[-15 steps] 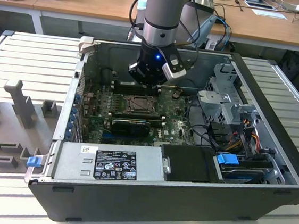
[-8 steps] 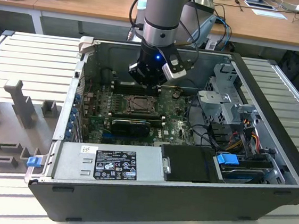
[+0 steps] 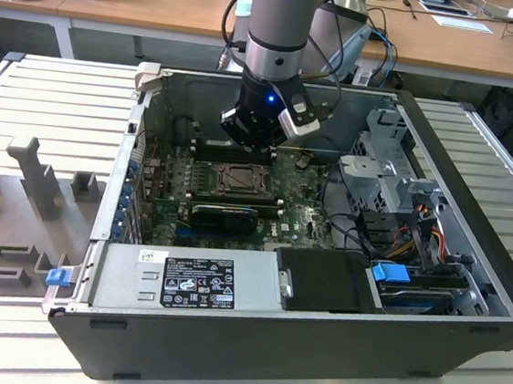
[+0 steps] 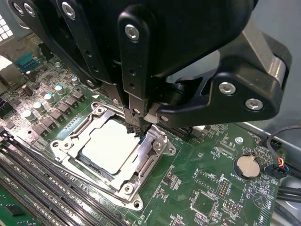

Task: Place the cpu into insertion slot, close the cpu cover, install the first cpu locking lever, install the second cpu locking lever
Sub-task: 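Install the second cpu locking lever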

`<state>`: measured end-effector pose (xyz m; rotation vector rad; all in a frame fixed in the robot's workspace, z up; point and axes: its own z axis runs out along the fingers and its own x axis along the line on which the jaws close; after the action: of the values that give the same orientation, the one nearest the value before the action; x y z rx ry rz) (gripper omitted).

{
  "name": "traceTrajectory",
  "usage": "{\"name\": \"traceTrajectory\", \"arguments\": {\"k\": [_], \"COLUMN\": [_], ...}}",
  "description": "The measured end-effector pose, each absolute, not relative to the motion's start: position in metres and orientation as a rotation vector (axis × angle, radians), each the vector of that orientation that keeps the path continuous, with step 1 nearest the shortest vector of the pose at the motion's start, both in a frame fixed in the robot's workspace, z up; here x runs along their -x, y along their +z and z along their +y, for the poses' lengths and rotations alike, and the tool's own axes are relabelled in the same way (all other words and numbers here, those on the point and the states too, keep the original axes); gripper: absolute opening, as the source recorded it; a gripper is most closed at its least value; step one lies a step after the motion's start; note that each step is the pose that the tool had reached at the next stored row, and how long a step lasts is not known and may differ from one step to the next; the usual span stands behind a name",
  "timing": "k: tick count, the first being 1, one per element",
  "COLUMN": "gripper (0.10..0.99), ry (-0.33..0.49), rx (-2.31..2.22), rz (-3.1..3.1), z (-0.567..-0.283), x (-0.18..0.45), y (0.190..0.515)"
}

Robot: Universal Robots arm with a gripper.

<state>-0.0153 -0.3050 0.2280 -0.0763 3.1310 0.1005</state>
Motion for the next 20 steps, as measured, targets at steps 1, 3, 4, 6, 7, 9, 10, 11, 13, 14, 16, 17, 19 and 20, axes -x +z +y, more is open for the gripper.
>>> {"name": "traceTrajectory", "arguments": {"k": [1, 3, 4, 6, 7, 9, 10, 11, 13, 14, 16, 17, 19, 20], "gripper": [0.106, 0.106, 0.106, 0.106, 0.106, 0.106, 0.106, 0.106, 0.106, 0.106, 0.106, 0.106, 0.106, 0.106], "ry": [0.100, 0.100, 0.100, 0.100, 0.100, 0.100, 0.100, 0.100, 0.100, 0.100, 0.100, 0.100, 0.100, 0.100], "rx": [0.076, 0.076, 0.076, 0.076, 0.076, 0.076, 0.076, 0.076, 0.076, 0.076, 0.076, 0.076, 0.076, 0.076], "rz": [3.131, 3.131, 3.131, 3.131, 3.131, 3.131, 3.131, 3.131, 3.131, 3.131, 3.131, 3.131, 3.131, 3.131], "z": [-0.3054, -0.3058, -0.3064, -0.3068, -0.3072, -0.3079, -0.3082, -0.3087, -0.3094, -0.3100, -0.3104, -0.3105, -0.3105, -0.3105], "x": [0.0153, 0.0153, 0.0153, 0.0153, 0.0153, 0.0153, 0.0152, 0.0152, 0.0151, 0.0151, 0.0151, 0.0151, 0.0150, 0.0150], "y": [0.2281, 0.2280, 0.2280, 0.2280, 0.2280, 0.2280, 0.2280, 0.2280, 0.2280, 0.2280, 0.2280, 0.2285, 0.2331, 0.2358]}}
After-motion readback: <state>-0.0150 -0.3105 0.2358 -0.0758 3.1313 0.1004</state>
